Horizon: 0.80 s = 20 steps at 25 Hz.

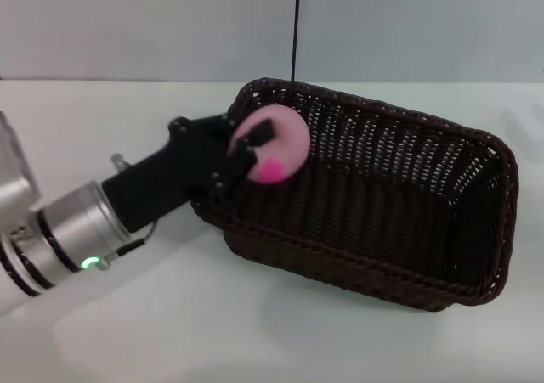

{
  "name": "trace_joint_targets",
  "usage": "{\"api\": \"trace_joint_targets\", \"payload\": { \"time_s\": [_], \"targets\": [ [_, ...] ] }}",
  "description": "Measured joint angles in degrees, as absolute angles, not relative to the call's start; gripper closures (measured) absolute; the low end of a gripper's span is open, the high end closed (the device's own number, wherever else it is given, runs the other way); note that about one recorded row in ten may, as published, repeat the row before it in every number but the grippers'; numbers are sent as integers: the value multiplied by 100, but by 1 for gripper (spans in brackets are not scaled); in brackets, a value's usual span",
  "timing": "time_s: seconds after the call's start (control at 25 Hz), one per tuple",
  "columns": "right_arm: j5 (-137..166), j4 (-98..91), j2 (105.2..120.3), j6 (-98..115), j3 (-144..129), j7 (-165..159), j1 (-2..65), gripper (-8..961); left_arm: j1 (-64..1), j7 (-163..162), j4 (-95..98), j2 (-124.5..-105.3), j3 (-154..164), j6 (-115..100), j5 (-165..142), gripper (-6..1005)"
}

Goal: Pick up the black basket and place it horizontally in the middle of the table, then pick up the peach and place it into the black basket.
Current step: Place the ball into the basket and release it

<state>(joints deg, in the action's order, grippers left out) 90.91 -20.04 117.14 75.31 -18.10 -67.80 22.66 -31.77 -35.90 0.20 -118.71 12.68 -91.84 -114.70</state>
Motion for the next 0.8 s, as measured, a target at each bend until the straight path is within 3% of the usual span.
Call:
{"api": "trace_joint_targets", "payload": {
  "time_s": [0.12, 0.28, 0.8],
  "targets": [
    [9088, -1996, 11744, 7531, -1810, -6744, 2242, 298, -3184, -3545, -189, -11876, 1198, -8887, -11425, 881],
    [9088, -1968, 11764, 7535, -1810, -6712, 2223, 299, -3156, -3543, -216, -11874, 1178, -8820, -11430, 784],
    [9079, -1906, 11818, 7584, -1778, -6670, 2208, 301, -2921, -3408, -377, -11857, 634, -9239, -11400, 334]
  ]
}}
